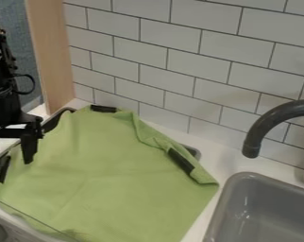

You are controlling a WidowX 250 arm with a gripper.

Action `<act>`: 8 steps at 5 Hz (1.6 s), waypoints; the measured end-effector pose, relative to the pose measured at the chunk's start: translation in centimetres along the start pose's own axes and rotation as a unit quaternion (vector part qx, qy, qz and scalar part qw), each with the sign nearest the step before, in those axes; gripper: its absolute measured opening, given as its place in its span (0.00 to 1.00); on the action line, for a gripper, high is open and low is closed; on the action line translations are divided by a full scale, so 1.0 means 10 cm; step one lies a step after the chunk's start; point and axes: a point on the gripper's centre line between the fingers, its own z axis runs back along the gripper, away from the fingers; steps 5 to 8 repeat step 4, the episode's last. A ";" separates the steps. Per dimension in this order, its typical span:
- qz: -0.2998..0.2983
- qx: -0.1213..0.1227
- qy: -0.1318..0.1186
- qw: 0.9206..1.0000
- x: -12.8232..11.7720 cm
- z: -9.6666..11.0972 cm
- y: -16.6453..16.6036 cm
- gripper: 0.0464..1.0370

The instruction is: Unfold the cloth from the top right to the bottom left

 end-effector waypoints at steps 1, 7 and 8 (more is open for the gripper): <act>-0.002 -0.013 0.003 1.000 -0.01 0.02 -0.05 0.97; -0.054 -0.057 -0.015 0.997 0.07 0.37 -0.39 0.96; -0.054 -0.057 -0.015 0.997 0.07 0.37 -0.39 0.96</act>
